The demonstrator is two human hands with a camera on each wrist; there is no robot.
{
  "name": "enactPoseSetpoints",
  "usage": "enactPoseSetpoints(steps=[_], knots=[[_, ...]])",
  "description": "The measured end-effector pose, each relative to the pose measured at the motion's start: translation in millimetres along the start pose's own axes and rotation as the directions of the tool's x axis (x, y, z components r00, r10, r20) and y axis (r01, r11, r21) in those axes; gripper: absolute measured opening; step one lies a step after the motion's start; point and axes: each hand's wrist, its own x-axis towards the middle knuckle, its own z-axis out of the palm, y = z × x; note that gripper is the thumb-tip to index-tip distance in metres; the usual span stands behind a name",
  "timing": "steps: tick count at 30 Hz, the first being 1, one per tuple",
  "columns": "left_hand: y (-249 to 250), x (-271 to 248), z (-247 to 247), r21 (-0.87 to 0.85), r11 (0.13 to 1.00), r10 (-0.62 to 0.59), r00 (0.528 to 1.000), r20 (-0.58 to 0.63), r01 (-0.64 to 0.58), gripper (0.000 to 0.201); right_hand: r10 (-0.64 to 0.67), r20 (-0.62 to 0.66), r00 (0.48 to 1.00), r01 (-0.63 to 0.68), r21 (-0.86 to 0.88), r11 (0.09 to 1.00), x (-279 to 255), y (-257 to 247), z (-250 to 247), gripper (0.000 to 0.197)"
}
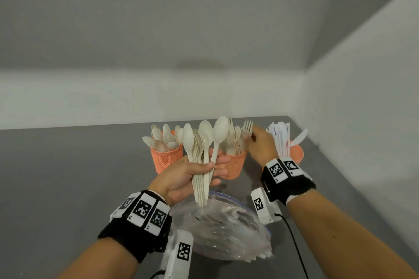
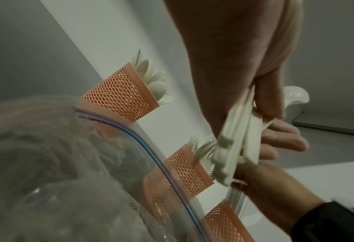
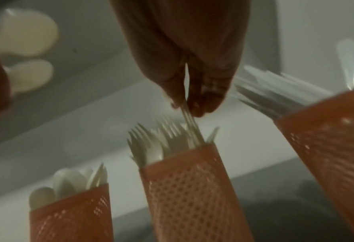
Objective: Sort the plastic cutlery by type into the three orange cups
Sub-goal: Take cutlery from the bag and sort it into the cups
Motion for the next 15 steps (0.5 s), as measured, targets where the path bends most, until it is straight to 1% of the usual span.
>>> enactPoseSetpoints(steps=[1,2,3,4,5,6,7,8,9,10,11,12,13,14,15], knots=[[1.0,-0.3,-0.1,-0.013,1.000,0.005,1.000,0.001,-0.005,0.032,0.039,0.089,0.995,-0.031,-0.080,0.996,0.5,4.7,4.1,0.017],[1.5,-0.6,-0.8,-0.018,1.000,0.014,1.000,-0.003,-0.014,0.030,0.069,0.144,0.987,-0.047,-0.149,0.988,0.2,7.6,6.6,0.012],[2.1,-0.7,-1.5,-0.014,1.000,0.027,1.000,-0.013,-0.027,0.029,0.068,0.147,0.987,-0.041,-0.178,0.983,0.2,8.3,6.5,0.017],[2.2,-0.5,-3.0,-0.001,0.999,0.047,0.998,-0.028,-0.047,0.027,0.033,0.102,0.994,-0.017,-0.154,0.988,-1.1,5.2,3.9,0.033],[2.6,0.3,-3.9,0.011,0.998,0.066,0.997,-0.046,-0.065,0.024,-0.036,0.014,0.999,0.037,-0.043,0.998,-4.8,-2.4,-0.2,0.043],[3.0,1.6,-5.2,0.025,0.996,0.087,0.994,-0.059,-0.086,0.022,-0.109,-0.093,0.990,0.119,0.108,0.987,-10.8,-14.1,-4.3,0.045],[3.9,2.5,-6.1,0.039,0.993,0.110,0.992,-0.066,-0.108,0.019,-0.156,-0.142,0.978,0.190,0.275,0.943,-18.5,-28.6,-8.0,0.044],[5.1,4.4,-5.3,0.064,0.990,0.131,0.989,-0.073,-0.126,0.016,-0.183,-0.087,0.979,0.202,0.418,0.886,-27.8,-45.3,-11.2,0.044],[6.6,5.1,-3.2,0.114,0.983,0.153,0.986,-0.072,-0.145,0.015,-0.207,0.044,0.977,0.155,0.520,0.840,-36.1,-59.4,-10.0,0.049],[6.9,6.9,-0.4,0.227,0.960,0.182,0.980,-0.074,-0.161,0.017,-0.228,0.189,0.955,0.078,0.583,0.809,-43.3,-70.6,-4.4,0.057],[7.4,8.3,4.3,0.408,0.897,0.221,0.972,-0.086,-0.167,0.022,-0.234,0.289,0.928,0.015,0.599,0.801,-47.9,-77.9,4.3,0.063],[8.0,9.8,10.1,0.610,0.777,0.280,0.954,-0.110,-0.158,0.027,-0.207,0.323,0.924,-0.025,0.589,0.808,-50.6,-82.9,13.9,0.065],[8.1,11.8,15.3,0.774,0.620,0.357,0.926,-0.127,-0.133,0.031,-0.154,0.306,0.939,-0.060,0.590,0.805,-51.1,-85.9,22.1,0.062],[7.0,14.0,18.0,0.866,0.488,0.423,0.898,-0.122,-0.112,0.036,-0.095,0.277,0.956,-0.101,0.616,0.781,-50.2,-88.0,26.6,0.053],[6.0,15.8,19.3,0.893,0.434,0.453,0.885,-0.105,-0.116,0.042,-0.044,0.267,0.963,-0.149,0.658,0.738,-47.5,-88.7,28.3,0.039]])
